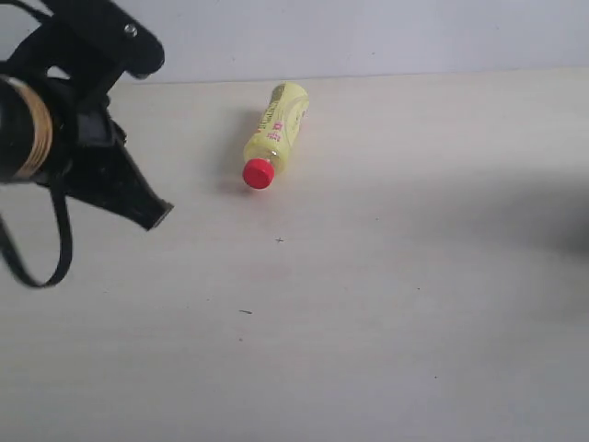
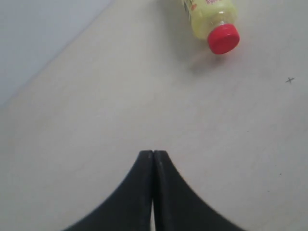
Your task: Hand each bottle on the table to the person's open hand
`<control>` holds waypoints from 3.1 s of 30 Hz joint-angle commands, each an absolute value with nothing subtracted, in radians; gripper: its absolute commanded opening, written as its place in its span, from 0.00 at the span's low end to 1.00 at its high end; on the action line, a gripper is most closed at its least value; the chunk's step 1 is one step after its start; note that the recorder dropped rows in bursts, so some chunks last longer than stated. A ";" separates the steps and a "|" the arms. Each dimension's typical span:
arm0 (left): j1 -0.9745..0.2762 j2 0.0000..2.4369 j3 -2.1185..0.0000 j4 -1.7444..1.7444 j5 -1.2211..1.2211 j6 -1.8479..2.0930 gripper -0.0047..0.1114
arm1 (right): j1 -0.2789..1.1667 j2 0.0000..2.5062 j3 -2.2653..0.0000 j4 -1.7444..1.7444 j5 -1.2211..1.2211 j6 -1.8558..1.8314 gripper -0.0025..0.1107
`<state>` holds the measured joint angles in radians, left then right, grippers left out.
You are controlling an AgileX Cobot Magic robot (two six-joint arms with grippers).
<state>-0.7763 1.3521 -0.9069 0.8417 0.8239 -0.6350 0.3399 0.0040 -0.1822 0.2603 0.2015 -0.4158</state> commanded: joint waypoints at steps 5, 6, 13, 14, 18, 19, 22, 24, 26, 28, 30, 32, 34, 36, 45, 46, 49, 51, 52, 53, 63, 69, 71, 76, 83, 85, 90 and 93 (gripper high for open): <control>-0.519 1.588 -1.218 0.355 0.705 -0.308 0.04 | 0.337 0.000 -0.180 0.262 0.193 -0.415 0.02; -0.503 1.622 -1.248 0.325 0.707 -0.285 0.04 | 0.337 0.000 -0.180 0.262 0.193 -0.415 0.02; -0.511 1.619 -1.193 0.310 0.584 -0.231 0.04 | 0.337 0.000 -0.180 0.262 0.193 -0.415 0.02; -0.513 1.589 -1.143 0.308 0.516 -0.235 0.04 | 0.337 0.000 -0.180 0.262 0.193 -0.415 0.02; -0.513 1.466 -0.961 0.279 0.300 -0.235 0.04 | 0.337 0.000 -0.180 0.262 0.193 -0.415 0.02; -0.513 1.438 -0.930 0.279 0.274 -0.235 0.04 | 0.337 0.000 -0.180 0.262 0.193 -0.415 0.02; -0.513 1.374 -0.884 0.279 0.256 -0.235 0.04 | 0.337 0.000 -0.180 0.262 0.193 -0.415 0.02; -0.513 1.349 -0.882 0.279 0.260 -0.235 0.04 | 0.337 0.000 -0.180 0.262 0.193 -0.415 0.02; -0.508 1.336 -0.884 0.279 0.258 -0.240 0.04 | 0.337 0.000 -0.180 0.262 0.193 -0.415 0.02; -0.504 1.340 -0.904 0.279 0.258 -0.243 0.04 | 0.337 0.000 -0.180 0.262 0.193 -0.415 0.02; -0.500 1.360 -0.945 0.277 0.285 -0.243 0.04 | 0.337 0.000 -0.180 0.262 0.193 -0.415 0.02; -0.500 1.407 -1.020 0.274 0.359 -0.247 0.04 | 0.337 0.000 -0.180 0.262 0.193 -0.415 0.02; -0.500 1.475 -1.112 0.274 0.435 -0.247 0.04 | 0.337 0.000 -0.180 0.262 0.193 -0.415 0.02; -0.500 1.558 -1.200 0.273 0.501 -0.247 0.04 | 0.337 0.000 -0.180 0.262 0.193 -0.415 0.02; -0.500 1.908 -1.596 0.266 0.803 -0.247 0.30 | 0.337 0.000 -0.180 0.262 0.193 -0.415 0.02; -0.500 1.939 -1.630 0.260 0.808 -0.247 0.37 | 0.337 0.000 -0.180 0.262 0.193 -0.415 0.02; -0.497 2.023 -1.721 0.241 0.809 -0.247 0.54 | 0.337 0.000 -0.180 0.262 0.193 -0.415 0.02; -0.491 2.067 -1.776 0.232 0.814 -0.262 0.59 | 0.337 0.000 -0.180 0.262 0.193 -0.415 0.02; -0.486 2.089 -1.802 0.218 0.812 -0.270 0.59 | 0.337 0.000 -0.180 0.262 0.193 -0.415 0.02; -0.476 2.110 -1.827 0.201 0.810 -0.270 0.60 | 0.337 0.000 -0.180 0.262 0.193 -0.415 0.02; -0.418 2.251 -1.913 0.147 0.660 -0.266 0.65 | 0.337 0.000 -0.180 0.262 0.193 -0.415 0.02; -0.420 2.321 -1.963 0.104 0.619 -0.218 0.76 | 0.337 0.000 -0.180 0.262 0.193 -0.415 0.02; -0.420 2.355 -1.999 0.041 0.619 -0.143 0.76 | 0.337 0.000 -0.180 0.262 0.193 -0.415 0.02; -0.420 2.421 -2.053 0.041 0.626 -0.135 0.76 | 0.337 0.000 -0.180 0.262 0.193 -0.415 0.02; -0.418 2.488 -2.053 0.039 0.626 -0.134 0.76 | 0.337 0.000 -0.180 0.262 0.193 -0.415 0.02; -0.418 2.494 -2.053 0.039 0.628 -0.134 0.76 | 0.337 0.000 -0.180 0.262 0.193 -0.415 0.02; -0.418 2.494 -2.053 0.039 0.628 -0.134 0.72 | 0.337 0.000 -0.180 0.262 0.193 -0.415 0.02; -0.418 2.494 -2.053 0.039 0.630 -0.134 0.59 | 0.337 0.000 -0.180 0.262 0.193 -0.415 0.02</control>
<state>-0.4180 2.4976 -2.0456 0.0439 0.6343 -0.1394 0.3399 0.0040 -0.1822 0.2622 0.2015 -0.4158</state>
